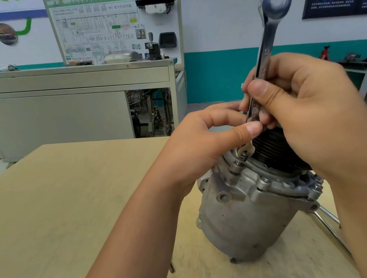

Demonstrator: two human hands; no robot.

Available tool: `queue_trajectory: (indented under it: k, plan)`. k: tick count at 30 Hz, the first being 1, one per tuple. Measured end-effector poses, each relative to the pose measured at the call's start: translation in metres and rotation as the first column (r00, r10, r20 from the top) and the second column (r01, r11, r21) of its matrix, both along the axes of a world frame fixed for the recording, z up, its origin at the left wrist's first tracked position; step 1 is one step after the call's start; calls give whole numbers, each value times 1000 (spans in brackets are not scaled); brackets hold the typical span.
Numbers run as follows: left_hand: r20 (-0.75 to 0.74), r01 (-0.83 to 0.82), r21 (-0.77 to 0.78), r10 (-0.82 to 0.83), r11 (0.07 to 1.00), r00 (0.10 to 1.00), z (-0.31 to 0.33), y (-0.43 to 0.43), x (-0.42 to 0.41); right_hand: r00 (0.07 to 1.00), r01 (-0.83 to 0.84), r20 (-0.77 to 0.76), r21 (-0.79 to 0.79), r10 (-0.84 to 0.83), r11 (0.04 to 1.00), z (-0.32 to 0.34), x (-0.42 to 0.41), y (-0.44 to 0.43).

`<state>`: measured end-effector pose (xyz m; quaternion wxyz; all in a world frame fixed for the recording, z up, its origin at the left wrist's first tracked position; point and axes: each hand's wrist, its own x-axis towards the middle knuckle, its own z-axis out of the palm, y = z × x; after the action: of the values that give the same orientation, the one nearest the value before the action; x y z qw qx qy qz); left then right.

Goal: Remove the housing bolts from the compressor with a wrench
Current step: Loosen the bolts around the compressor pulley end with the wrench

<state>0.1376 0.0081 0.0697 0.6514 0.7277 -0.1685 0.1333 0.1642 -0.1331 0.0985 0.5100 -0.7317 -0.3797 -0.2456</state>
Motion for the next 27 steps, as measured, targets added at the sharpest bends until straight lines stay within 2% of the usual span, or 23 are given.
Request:
queue_trajectory:
  k: [9, 17, 21, 27]
  plan:
    - [1, 5, 68, -5, 998, 1000, 2, 1, -2, 977, -169, -131, -10, 167, 986, 4, 1, -8]
    - [8, -28, 42, 27, 999, 1000, 0, -2, -1, 991, -101, -91, -37, 98, 994, 6, -3, -10]
    - [-11, -66, 77, 67, 995, 998, -2, -6, 2, 997, -53, -60, -75, 48, 996, 4, -1, -11]
    - [17, -94, 50, 93, 994, 996, -1, -7, 1, 998, -50, -27, -5, 50, 999, 4, 0, -11]
